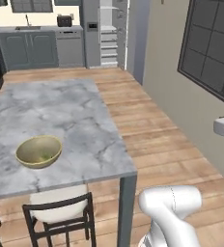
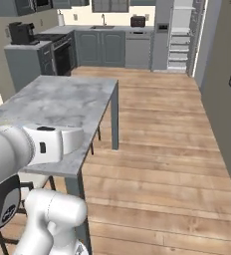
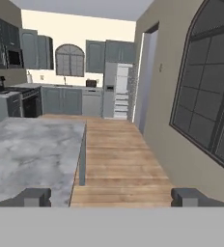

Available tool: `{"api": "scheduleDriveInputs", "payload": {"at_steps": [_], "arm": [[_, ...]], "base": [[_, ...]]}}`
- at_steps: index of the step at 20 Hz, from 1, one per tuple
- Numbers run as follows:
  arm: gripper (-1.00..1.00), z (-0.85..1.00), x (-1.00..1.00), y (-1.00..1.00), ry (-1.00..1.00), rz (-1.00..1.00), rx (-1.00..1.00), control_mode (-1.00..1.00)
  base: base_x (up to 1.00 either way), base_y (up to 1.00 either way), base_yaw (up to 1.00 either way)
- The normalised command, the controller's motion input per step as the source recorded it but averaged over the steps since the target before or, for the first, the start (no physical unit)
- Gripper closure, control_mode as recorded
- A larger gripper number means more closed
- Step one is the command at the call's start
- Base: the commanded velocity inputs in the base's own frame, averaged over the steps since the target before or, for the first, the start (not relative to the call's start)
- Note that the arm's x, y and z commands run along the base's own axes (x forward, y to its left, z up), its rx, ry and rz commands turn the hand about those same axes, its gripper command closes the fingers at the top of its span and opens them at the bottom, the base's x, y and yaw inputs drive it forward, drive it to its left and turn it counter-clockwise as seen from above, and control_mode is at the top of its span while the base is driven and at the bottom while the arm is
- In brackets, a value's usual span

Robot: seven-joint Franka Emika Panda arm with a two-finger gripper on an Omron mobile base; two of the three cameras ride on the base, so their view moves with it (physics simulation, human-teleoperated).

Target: There is a bowl on the dining counter. Grab a lemon wedge from the fridge and place it in the bowl. Then get the liquor bottle and glass cup from the cabinet and place them next to the bowl.

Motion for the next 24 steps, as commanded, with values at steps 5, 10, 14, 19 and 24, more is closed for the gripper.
{"api": "scheduleDriveInputs", "payload": {"at_steps": [5,10,14,19,24], "arm": [[-1.0,0.0,0.0,0.0,0.0,0.0,0.0,1.0],[-1.0,0.0,0.0,0.0,0.0,0.0,0.0,1.0],[-1.0,0.0,0.0,0.0,0.0,0.0,0.0,1.0],[-1.0,0.0,0.0,0.0,0.0,0.0,0.0,1.0],[-1.0,0.0,0.0,0.0,0.0,0.0,0.0,1.0]], "base": [[0.32,-0.99,0.21],[0.75,-0.79,0.34],[0.86,-0.68,0.37],[0.9,-0.65,0.37],[0.85,-0.76,0.32]]}}
